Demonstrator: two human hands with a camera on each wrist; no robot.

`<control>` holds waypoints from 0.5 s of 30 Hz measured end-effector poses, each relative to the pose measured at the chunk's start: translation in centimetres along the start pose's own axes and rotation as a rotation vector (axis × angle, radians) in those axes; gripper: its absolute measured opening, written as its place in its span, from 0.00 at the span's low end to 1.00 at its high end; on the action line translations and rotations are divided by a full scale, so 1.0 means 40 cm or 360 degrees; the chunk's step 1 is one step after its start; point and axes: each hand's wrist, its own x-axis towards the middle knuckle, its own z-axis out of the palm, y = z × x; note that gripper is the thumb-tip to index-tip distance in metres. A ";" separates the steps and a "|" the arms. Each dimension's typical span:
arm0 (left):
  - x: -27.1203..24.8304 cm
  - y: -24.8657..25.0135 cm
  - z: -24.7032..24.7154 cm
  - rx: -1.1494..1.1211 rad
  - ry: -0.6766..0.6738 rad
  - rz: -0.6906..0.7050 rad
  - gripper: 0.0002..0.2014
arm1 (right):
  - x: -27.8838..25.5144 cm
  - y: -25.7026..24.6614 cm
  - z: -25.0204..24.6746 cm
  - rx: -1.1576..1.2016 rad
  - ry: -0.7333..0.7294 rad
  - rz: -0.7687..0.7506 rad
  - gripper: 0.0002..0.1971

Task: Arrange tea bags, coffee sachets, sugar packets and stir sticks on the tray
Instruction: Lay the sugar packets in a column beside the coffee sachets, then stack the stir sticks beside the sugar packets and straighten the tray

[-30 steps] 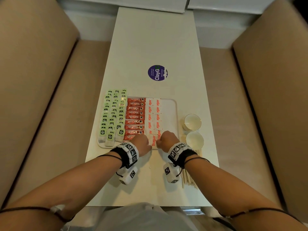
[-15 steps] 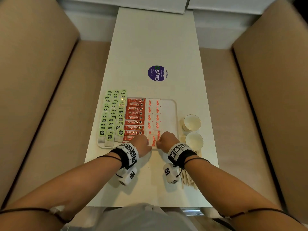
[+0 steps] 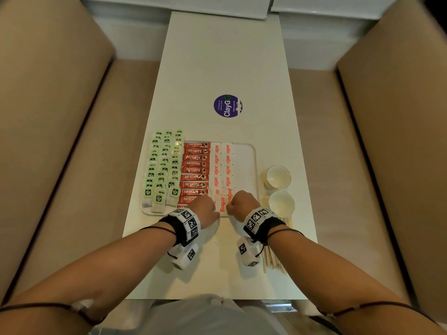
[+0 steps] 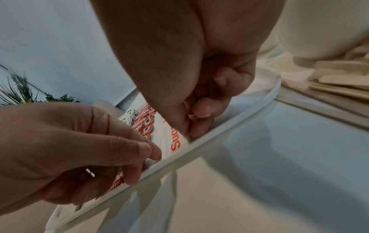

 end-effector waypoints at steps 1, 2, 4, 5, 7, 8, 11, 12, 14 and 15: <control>-0.001 0.000 0.001 -0.0001 0.0011 0.0000 0.18 | -0.002 0.000 -0.002 -0.0001 -0.0004 -0.0005 0.07; 0.000 0.000 0.001 0.0001 0.0016 0.0003 0.18 | -0.005 -0.001 -0.003 0.0002 -0.0008 -0.0007 0.07; 0.000 -0.004 0.003 0.0014 0.0020 0.0010 0.17 | -0.010 -0.001 -0.006 0.0012 0.0000 -0.0009 0.07; 0.000 -0.006 0.004 0.0014 0.0035 0.0006 0.17 | -0.013 -0.001 -0.006 0.0022 0.0009 -0.0008 0.08; 0.001 -0.011 0.007 -0.0003 0.0070 -0.0006 0.16 | -0.021 -0.002 -0.007 0.0031 0.0037 -0.0005 0.09; 0.001 -0.014 0.009 -0.0023 0.0090 -0.0007 0.14 | -0.027 -0.003 -0.009 0.0028 0.0059 -0.0011 0.11; -0.008 -0.018 0.014 -0.0079 0.0147 -0.0002 0.07 | -0.056 -0.005 -0.016 0.0021 0.0128 -0.0067 0.16; -0.011 -0.020 0.017 -0.0081 0.0151 0.0009 0.06 | -0.069 -0.003 -0.020 0.0025 0.0137 -0.0102 0.17; -0.018 -0.027 0.026 -0.0087 0.0128 0.0036 0.07 | -0.099 0.004 -0.028 0.0025 0.0133 -0.0164 0.17; -0.021 -0.030 0.031 -0.0092 0.0112 0.0057 0.07 | -0.116 0.010 -0.033 0.0024 0.0123 -0.0186 0.17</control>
